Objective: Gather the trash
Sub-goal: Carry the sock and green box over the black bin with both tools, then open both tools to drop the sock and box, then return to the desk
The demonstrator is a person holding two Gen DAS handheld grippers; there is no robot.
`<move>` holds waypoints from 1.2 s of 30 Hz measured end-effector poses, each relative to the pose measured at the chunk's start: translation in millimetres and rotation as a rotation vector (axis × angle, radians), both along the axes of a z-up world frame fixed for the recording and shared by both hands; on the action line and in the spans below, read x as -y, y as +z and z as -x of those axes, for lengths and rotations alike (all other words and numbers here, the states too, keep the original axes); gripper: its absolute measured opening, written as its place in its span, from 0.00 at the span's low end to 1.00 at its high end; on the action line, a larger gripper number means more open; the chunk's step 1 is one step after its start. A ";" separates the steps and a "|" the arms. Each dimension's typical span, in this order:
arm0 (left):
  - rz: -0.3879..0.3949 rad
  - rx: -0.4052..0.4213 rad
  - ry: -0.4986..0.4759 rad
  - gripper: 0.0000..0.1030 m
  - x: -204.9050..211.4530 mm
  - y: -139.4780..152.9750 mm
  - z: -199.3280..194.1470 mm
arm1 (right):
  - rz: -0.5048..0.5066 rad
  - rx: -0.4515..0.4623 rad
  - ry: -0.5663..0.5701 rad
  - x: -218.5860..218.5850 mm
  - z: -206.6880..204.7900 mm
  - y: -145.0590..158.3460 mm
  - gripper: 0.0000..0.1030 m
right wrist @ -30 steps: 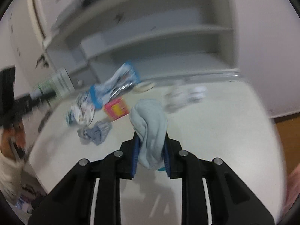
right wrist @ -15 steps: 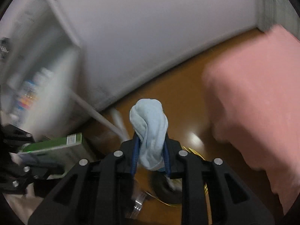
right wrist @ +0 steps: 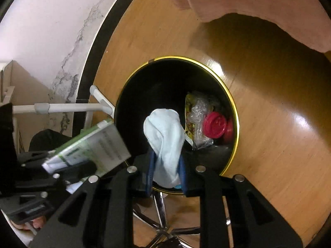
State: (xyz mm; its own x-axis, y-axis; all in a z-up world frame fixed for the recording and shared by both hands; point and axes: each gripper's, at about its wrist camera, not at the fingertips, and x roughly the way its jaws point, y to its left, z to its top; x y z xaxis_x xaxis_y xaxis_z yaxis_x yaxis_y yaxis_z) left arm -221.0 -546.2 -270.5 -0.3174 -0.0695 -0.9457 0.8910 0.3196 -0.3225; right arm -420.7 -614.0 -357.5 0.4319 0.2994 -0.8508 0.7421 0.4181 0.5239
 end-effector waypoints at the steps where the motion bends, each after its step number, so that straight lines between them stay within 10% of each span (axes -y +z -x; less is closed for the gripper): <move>1: 0.005 0.007 -0.002 0.09 -0.5 0.8 1.1 | -0.005 0.005 -0.005 -1.2 -2.9 0.5 0.22; 2: 0.013 0.012 -0.001 0.11 -0.3 2.2 2.8 | -0.010 0.012 -0.007 -2.1 -0.7 1.6 0.26; 4: 0.016 0.016 -0.001 0.35 -0.5 6.3 5.4 | -0.003 0.000 -0.027 0.0 4.3 6.4 0.70; 5: 0.025 0.030 0.001 0.71 1.7 7.9 8.3 | 0.014 0.004 -0.051 5.0 11.5 10.1 0.79; 6: 0.043 0.055 0.005 0.84 2.0 11.6 9.4 | 0.036 0.012 -0.073 8.1 17.3 14.5 0.82; 12: 0.293 0.205 -0.049 0.84 -6.4 99.0 31.1 | 0.238 -0.074 -0.167 28.1 37.0 60.1 0.82; 20: 0.806 0.408 0.079 0.94 -125.1 306.4 29.5 | 0.853 0.168 -0.093 -13.8 0.3 267.8 0.93; 23: 0.851 0.581 0.226 0.94 -194.1 356.2 2.0 | 1.003 0.291 -0.005 -50.8 -30.2 335.2 0.93; 29: 0.631 0.956 0.665 0.94 -357.2 380.7 -70.9 | 1.037 0.465 0.279 -141.0 -108.5 396.4 0.93; 36: 0.315 0.945 1.163 0.94 -550.6 345.5 -130.1 | 0.920 0.562 0.594 -259.5 -201.7 410.1 0.93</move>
